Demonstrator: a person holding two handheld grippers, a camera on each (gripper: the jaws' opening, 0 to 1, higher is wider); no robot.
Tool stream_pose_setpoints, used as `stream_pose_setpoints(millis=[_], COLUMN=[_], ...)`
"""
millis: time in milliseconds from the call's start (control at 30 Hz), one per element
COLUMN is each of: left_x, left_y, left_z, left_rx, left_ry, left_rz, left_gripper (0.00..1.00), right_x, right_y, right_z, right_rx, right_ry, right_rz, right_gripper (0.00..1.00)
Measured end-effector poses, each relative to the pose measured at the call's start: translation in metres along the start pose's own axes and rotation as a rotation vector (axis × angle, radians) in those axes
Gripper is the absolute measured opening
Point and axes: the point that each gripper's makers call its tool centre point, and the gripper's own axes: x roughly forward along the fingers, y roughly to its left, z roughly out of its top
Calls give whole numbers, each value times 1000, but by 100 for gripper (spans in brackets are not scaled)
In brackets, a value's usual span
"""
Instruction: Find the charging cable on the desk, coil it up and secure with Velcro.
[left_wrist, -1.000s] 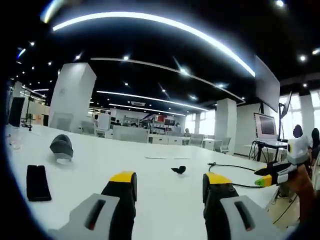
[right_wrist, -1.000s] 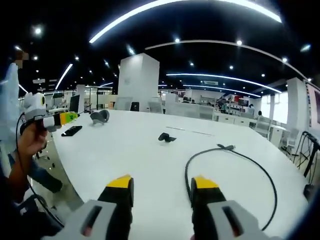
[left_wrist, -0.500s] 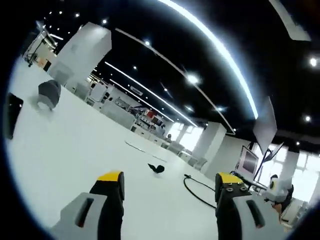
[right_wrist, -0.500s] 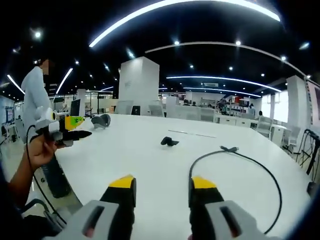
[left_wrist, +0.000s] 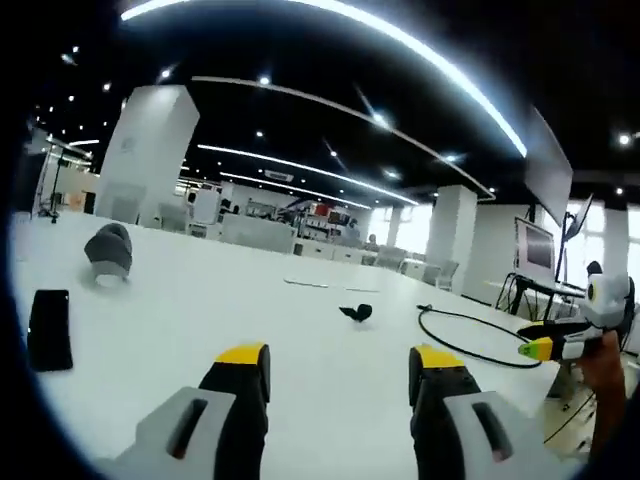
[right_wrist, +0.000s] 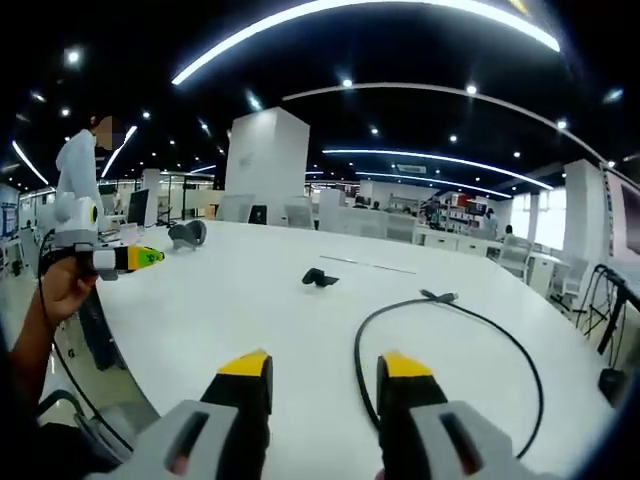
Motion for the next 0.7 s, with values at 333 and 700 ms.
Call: stream_pose_setpoints(millis=[333, 700], left_x=[-7, -6], left_y=[0, -7], left_z=[-1, -7], left_rx=[21, -5], left_ry=[33, 41], left_rz=[-10, -52], left_gripper=[52, 52], right_x=[-5, -13], right_y=[5, 6], right_z=[0, -2], right_rx=[-6, -13], right_ry=[0, -1], right_rz=[-6, -13], right_gripper=[42, 40])
